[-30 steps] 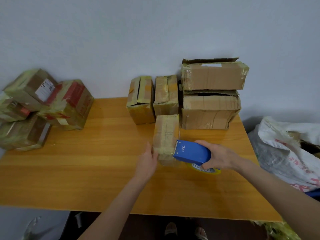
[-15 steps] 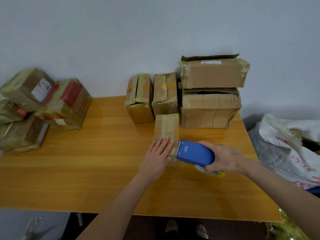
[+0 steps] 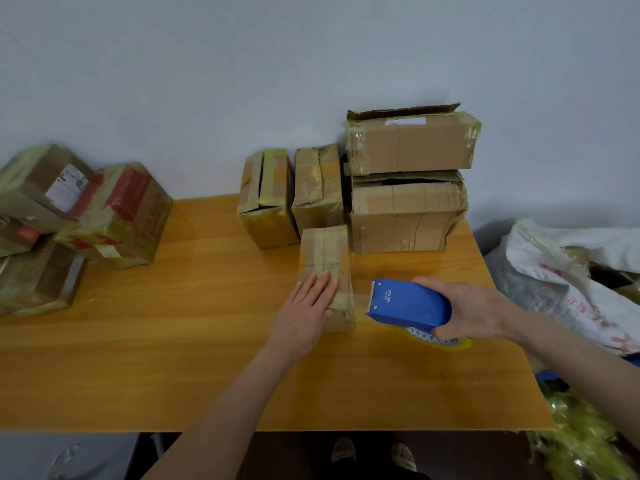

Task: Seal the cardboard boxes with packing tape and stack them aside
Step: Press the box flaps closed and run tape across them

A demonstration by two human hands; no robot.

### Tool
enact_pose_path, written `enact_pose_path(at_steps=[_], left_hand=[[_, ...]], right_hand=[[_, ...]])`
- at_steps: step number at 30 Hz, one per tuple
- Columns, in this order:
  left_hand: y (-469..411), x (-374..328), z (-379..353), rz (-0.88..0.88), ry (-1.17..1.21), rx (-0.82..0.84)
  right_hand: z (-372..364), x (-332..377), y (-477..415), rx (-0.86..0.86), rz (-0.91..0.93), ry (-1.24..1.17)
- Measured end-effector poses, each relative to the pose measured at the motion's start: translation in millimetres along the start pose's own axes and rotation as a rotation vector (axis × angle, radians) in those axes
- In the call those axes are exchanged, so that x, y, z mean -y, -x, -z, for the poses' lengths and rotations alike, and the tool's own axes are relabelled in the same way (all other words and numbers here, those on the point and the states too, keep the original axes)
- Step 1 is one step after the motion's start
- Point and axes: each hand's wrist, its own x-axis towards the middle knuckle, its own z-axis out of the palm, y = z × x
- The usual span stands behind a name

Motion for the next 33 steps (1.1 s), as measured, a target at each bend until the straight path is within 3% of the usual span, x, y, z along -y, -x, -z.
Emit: enact_pose_path(at_steps=[11,26,33], left_hand=[[-1,2,8,0.009,0.013,0.05],[0,-3,9,0.017,0.018,0.026],[-1,-2,10,-0.003,0.018,0.037]], right_hand=[[0,-4,-2,0.062,-0.058,0.12],[2,44,-51,0.162,-0.025,0.336],[11,47,-60,0.168,-0.17,0.203]])
